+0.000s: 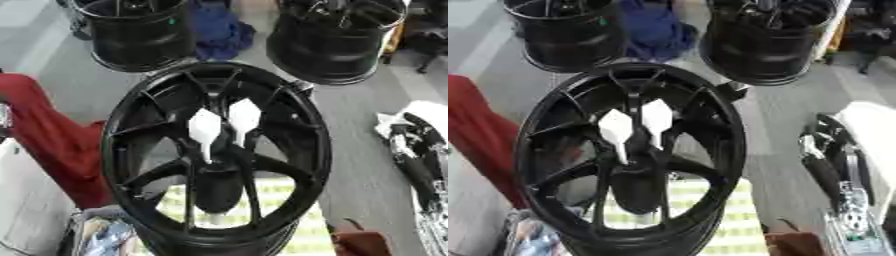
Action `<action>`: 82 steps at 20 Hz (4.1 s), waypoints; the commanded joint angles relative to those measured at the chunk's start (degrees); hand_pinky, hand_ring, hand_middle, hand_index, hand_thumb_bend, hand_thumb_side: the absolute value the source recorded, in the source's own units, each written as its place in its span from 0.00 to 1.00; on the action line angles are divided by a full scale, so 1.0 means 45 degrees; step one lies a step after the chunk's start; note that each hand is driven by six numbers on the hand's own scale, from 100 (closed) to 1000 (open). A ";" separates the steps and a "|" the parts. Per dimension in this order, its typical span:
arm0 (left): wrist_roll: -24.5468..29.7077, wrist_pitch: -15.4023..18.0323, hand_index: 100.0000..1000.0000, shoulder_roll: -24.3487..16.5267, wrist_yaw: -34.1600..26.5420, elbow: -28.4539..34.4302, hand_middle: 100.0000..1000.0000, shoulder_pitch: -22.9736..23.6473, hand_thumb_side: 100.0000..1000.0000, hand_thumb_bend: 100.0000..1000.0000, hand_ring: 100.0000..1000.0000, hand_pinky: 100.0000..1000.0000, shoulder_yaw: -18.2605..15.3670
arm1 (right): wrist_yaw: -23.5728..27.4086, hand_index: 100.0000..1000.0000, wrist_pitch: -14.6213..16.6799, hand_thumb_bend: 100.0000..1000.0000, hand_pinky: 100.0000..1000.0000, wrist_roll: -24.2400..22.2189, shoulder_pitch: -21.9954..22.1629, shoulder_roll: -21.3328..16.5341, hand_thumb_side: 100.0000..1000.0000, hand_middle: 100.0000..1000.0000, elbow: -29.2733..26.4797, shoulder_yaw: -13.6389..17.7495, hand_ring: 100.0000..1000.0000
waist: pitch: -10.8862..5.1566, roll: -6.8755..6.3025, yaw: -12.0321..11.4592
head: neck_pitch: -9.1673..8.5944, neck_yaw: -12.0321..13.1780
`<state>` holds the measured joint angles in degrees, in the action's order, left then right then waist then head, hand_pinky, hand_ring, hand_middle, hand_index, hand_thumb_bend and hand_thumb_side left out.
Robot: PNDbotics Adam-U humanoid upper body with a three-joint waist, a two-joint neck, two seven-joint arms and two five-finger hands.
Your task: Pull the pin out of the wheel hub.
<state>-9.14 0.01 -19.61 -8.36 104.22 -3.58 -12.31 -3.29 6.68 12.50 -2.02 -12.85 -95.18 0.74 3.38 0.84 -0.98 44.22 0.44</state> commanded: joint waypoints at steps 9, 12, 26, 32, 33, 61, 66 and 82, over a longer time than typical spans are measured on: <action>0.0247 0.0015 0.57 -0.0401 0.0040 0.0349 0.36 -0.0137 0.00 0.00 0.00 0.39 -0.0219 | 0.0034 0.85 0.0031 0.00 0.68 0.0051 -0.0150 -0.0097 0.41 0.65 -0.0159 0.0126 0.55 | -0.0148 -0.0036 -0.0013 | -0.0022 -0.0029; 0.0883 0.0182 0.73 -0.1163 0.0209 0.0473 0.55 -0.0288 0.04 0.16 0.00 0.52 -0.0113 | 0.0030 0.85 0.0032 0.00 0.68 0.0046 -0.0155 -0.0114 0.42 0.65 -0.0150 0.0123 0.55 | -0.0155 -0.0058 0.0005 | -0.0022 -0.0041; 0.6620 0.2975 0.89 -0.9168 0.1327 0.0408 0.73 -0.4293 0.29 0.41 0.00 0.70 0.3302 | -0.0041 0.85 0.0041 0.00 0.68 -0.0112 -0.0130 -0.0400 0.42 0.64 -0.0071 -0.0032 0.55 | -0.0265 -0.0443 0.0375 | -0.0022 -0.0050; 1.0629 0.3143 0.89 -0.9038 0.2053 0.0297 0.73 -0.7057 0.27 0.37 0.00 0.69 0.5927 | -0.0050 0.85 0.0049 0.00 0.68 -0.0190 -0.0083 -0.0506 0.41 0.64 -0.0023 -0.0104 0.55 | -0.0380 -0.0600 0.0564 | -0.0022 -0.0039; 1.1229 0.3133 0.89 -0.8809 0.2121 0.0202 0.73 -0.7495 0.27 0.36 0.00 0.69 0.6322 | -0.0051 0.85 0.0051 0.00 0.68 -0.0202 -0.0070 -0.0520 0.42 0.64 -0.0017 -0.0112 0.55 | -0.0403 -0.0617 0.0560 | -0.0022 -0.0057; 1.3579 0.3571 0.90 -0.4109 0.5037 -0.4995 0.73 -1.0631 0.27 0.33 0.00 0.66 1.0295 | -0.0050 0.85 0.0071 0.00 0.68 -0.0272 -0.0042 -0.0523 0.42 0.64 0.0044 -0.0178 0.55 | -0.0540 -0.0676 0.0640 | -0.0022 -0.0042; 1.3579 0.3637 0.88 -0.3978 0.4909 -0.5160 0.69 -1.0466 0.27 0.32 0.00 0.62 1.0517 | -0.0060 0.85 0.0070 0.00 0.68 -0.0272 -0.0066 -0.0517 0.42 0.64 0.0036 -0.0181 0.55 | -0.0528 -0.0682 0.0680 | -0.0022 -0.0020; 1.3579 0.3626 0.63 -0.3753 0.5178 -0.5165 0.41 -1.0267 0.13 0.12 0.00 0.41 1.0448 | -0.0060 0.85 0.0062 0.00 0.68 -0.0247 -0.0093 -0.0496 0.42 0.64 0.0030 -0.0172 0.55 | -0.0526 -0.0674 0.0701 | -0.0022 -0.0033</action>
<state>49.83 14.12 -35.76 14.67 80.59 -49.15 35.59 -3.35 6.90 11.41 -1.88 -13.97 -94.44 -0.05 1.73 -2.34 2.20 44.23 0.33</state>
